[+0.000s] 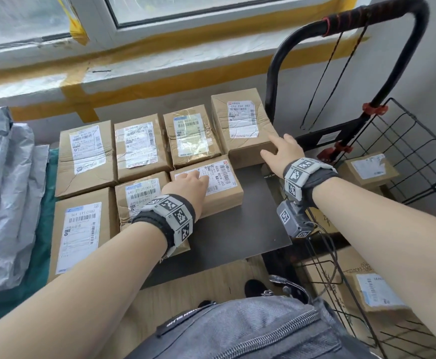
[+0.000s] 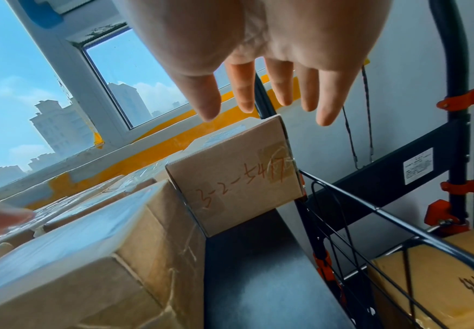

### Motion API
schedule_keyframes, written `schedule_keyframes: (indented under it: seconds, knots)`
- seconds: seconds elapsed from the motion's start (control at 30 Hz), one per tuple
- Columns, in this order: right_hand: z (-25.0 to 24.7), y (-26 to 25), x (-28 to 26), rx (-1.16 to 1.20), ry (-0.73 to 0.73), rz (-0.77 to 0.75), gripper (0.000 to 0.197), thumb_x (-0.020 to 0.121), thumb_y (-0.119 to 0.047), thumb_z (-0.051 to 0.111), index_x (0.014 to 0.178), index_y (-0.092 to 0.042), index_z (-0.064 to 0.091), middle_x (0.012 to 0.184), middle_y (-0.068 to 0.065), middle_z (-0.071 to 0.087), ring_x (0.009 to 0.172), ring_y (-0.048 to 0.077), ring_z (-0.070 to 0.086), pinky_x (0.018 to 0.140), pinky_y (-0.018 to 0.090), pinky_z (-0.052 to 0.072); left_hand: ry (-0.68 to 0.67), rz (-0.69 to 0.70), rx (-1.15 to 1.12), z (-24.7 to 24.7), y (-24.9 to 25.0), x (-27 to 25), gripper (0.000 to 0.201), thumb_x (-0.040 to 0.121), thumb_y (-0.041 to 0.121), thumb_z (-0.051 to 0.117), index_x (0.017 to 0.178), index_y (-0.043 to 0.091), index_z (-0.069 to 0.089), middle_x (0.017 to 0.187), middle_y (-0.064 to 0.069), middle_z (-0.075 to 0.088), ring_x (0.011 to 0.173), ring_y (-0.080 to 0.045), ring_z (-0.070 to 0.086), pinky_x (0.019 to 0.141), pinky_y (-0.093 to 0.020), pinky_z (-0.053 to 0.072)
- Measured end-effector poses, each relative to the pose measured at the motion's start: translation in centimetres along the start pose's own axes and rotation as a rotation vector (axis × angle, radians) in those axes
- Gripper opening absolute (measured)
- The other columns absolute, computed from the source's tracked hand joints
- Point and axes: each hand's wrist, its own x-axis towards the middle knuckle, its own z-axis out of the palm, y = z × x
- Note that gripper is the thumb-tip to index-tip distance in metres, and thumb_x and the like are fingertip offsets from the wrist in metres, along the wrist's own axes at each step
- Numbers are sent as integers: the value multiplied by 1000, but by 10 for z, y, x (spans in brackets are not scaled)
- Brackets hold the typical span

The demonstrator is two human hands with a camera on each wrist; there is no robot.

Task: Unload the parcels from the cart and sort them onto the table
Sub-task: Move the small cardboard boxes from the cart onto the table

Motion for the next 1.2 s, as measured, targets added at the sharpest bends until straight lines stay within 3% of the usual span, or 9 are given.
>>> schedule_keyframes:
  seconds: [0.1,0.23,0.4,0.53,0.73,0.93,1.2]
  knots:
    - [-5,6,-20,10,0,60,55,92,-40,49,143,-23,37,154,11,24,139,30,29,113,38,28,66,83,-15,-5,9,2,47,84,14,60,128,19,41,132,-1,43,121,-24,45,85,-40,51]
    - [-13,30,-58,18,11,177,54,91,-41,50,141,-23,40,147,12,35,130,31,42,108,38,35,118,260,-18,-9,37,4,48,93,26,51,138,18,36,143,-3,36,132,-25,35,100,-40,42]
    - [-25,79,-119,25,34,393,53,93,-37,51,142,-21,39,143,15,40,124,31,48,103,35,38,131,487,-37,-6,92,0,50,93,30,51,139,19,35,144,-4,37,133,-28,35,105,-43,40]
    - [-44,122,-157,46,36,548,55,92,-39,51,143,-23,36,141,15,40,114,32,54,94,33,43,119,578,-54,-3,133,-10,51,92,29,55,139,20,37,141,-2,41,131,-25,39,104,-42,42]
    - [-74,174,-185,137,78,662,56,93,-36,51,143,-16,36,144,9,44,128,28,46,101,31,37,90,592,-51,-12,184,-16,48,91,25,55,137,18,42,135,-4,48,121,-24,50,96,-41,50]
    - [-112,234,-204,229,85,691,58,92,-37,52,142,-13,36,142,9,46,126,28,48,101,33,38,50,558,-51,-32,263,-11,47,89,30,57,133,19,47,128,-6,54,112,-24,57,87,-35,51]
    - [-150,271,-174,369,155,668,55,93,-32,51,143,-14,35,145,8,42,127,28,46,104,40,39,34,507,-113,-58,325,20,32,89,29,59,120,19,57,107,-2,62,90,-16,62,71,-27,51]
